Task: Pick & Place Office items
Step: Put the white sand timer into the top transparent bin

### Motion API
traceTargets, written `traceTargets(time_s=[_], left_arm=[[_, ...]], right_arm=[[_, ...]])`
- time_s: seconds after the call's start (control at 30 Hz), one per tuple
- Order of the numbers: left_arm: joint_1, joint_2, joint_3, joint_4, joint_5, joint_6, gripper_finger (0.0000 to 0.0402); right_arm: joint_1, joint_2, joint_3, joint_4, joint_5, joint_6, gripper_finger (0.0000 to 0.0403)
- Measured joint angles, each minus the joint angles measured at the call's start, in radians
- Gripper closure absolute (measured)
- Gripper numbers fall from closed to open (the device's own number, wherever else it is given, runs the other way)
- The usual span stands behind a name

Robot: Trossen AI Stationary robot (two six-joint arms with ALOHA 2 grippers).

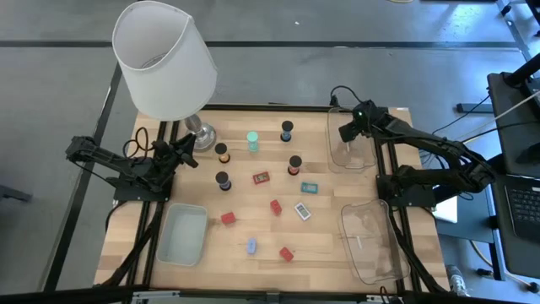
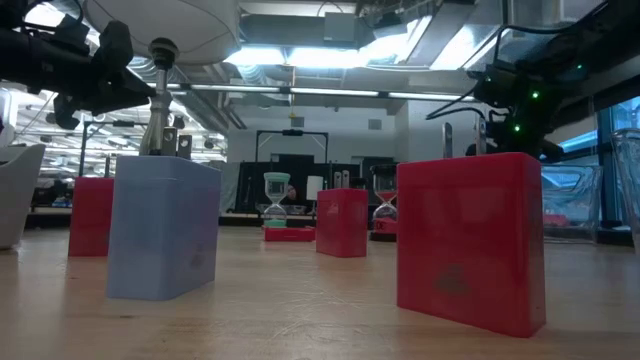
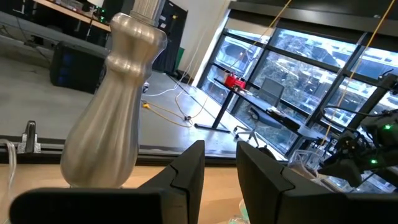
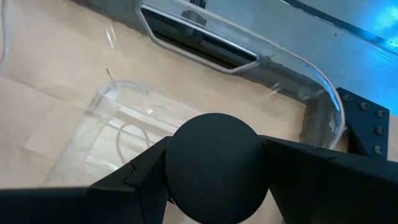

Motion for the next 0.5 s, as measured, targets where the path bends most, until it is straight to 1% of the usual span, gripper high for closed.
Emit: traceTargets(time_s=[0.23, 0.5], left_arm=[[0.0, 0.0, 0.0, 0.0, 0.0, 0.0, 0.0313], [0.0, 0.0, 0.0, 0.0, 0.0, 0.0, 0.0313]], right_arm=[[-0.01, 0.0, -0.005, 0.016, 0.0, 0.0, 0.0175], [-0.01, 0.001, -0.001, 0.023, 0.0, 0.0, 0.0139]])
